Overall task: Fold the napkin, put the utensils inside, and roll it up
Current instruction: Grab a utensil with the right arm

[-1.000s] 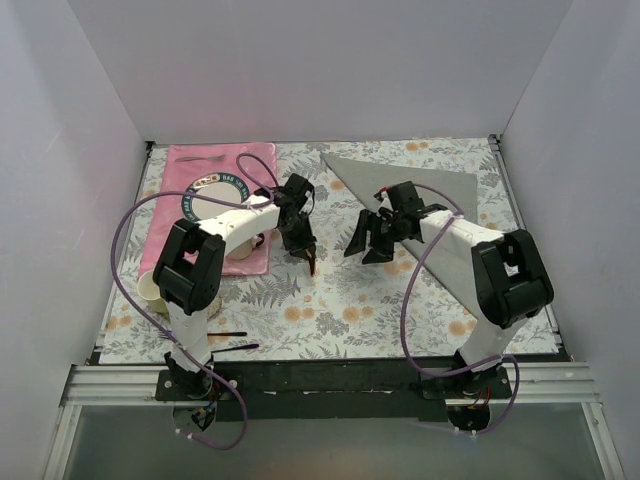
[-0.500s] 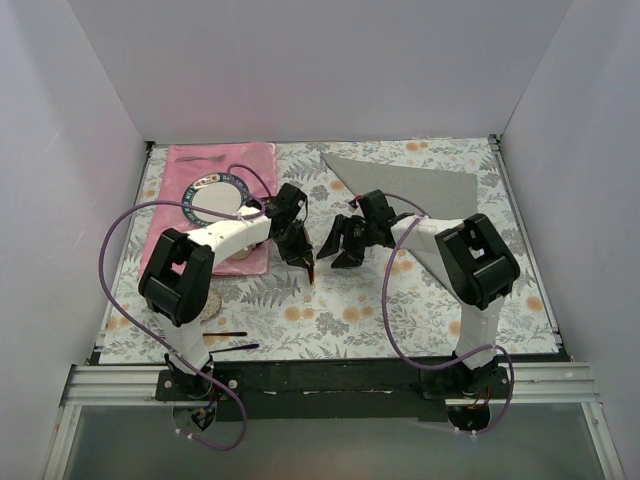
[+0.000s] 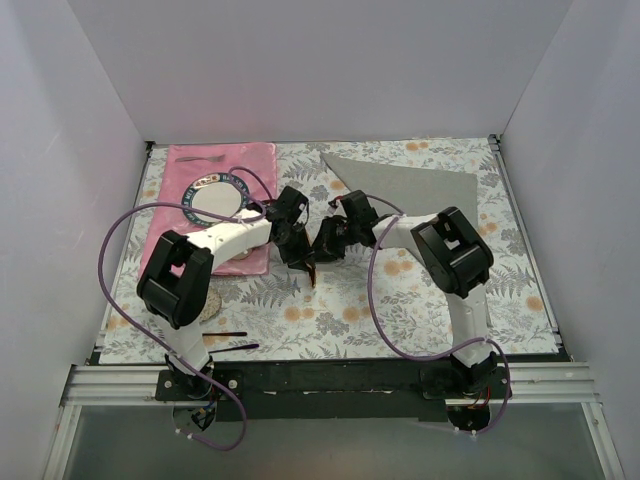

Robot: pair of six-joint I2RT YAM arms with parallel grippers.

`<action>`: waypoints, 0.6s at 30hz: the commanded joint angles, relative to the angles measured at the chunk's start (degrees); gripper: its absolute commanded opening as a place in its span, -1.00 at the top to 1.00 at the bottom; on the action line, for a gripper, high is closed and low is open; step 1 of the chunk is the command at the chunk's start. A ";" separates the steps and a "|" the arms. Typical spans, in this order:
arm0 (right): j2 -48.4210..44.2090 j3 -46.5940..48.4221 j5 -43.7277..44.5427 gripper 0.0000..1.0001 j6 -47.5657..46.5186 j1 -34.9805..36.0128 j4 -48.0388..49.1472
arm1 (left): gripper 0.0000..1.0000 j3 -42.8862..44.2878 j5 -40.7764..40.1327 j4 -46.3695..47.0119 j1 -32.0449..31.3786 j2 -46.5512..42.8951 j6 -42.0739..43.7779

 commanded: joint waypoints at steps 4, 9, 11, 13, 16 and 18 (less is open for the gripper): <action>-3.44 -0.35 -12.99 0.97 -7.55 -1.58 4.64 | 0.10 2.10 3.37 0.02 -0.25 -9.25 -1.45; -10.01 1.95 -20.80 0.97 -26.89 -2.11 -16.09 | -0.49 -0.88 9.68 6.33 2.55 -21.11 -6.45; -13.27 -1.83 -22.32 0.97 -28.74 -2.11 -16.02 | -0.55 -4.47 12.95 9.41 5.79 -23.23 -8.47; -17.84 -5.94 -25.48 0.97 -26.57 -2.37 -12.78 | -0.53 -6.68 16.89 14.42 7.82 -25.79 -11.11; -22.42 -8.86 -27.68 0.97 -22.17 -2.64 -5.50 | -0.33 -7.92 21.38 17.16 10.03 -26.14 -12.00; -24.17 -9.14 -29.00 0.97 -20.05 -2.99 -4.59 | -0.26 -8.35 23.06 19.61 9.94 -27.10 -12.69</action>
